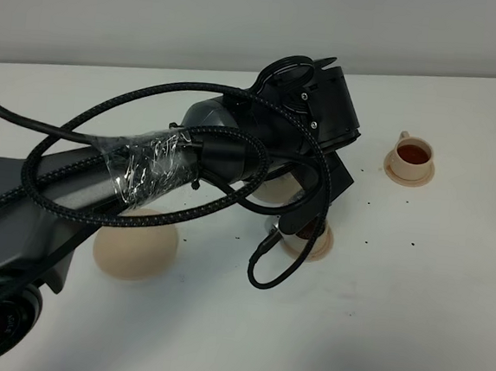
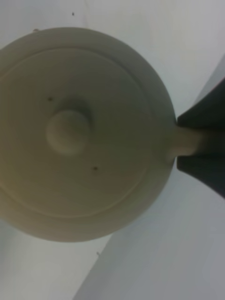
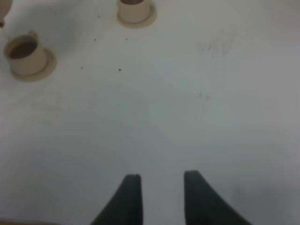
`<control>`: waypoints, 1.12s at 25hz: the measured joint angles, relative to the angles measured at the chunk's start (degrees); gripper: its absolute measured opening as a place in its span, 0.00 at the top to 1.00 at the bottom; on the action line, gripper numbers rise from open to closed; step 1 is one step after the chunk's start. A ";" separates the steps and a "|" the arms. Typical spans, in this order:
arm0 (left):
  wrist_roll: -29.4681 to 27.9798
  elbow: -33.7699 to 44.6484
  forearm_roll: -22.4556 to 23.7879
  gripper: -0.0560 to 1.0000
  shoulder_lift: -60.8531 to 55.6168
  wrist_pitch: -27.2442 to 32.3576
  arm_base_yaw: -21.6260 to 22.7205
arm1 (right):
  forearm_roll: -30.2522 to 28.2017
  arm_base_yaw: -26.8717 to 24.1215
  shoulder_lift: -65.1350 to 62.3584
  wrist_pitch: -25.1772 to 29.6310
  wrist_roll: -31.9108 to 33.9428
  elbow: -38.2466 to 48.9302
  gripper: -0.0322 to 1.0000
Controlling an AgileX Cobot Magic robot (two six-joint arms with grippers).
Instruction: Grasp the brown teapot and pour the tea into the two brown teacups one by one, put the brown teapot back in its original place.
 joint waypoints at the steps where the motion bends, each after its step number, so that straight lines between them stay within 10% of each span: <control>1: -0.49 0.00 -0.25 0.83 0.00 0.52 0.00 | 0.00 0.00 0.00 0.00 0.00 0.00 0.74; 15: -14.76 0.00 -4.87 0.83 -1.75 3.94 1.92 | 0.00 0.00 0.00 0.00 0.00 0.00 0.74; 28: -21.11 -2.05 -25.10 0.83 -3.44 7.83 8.25 | 0.00 0.00 0.00 0.00 0.00 0.00 0.74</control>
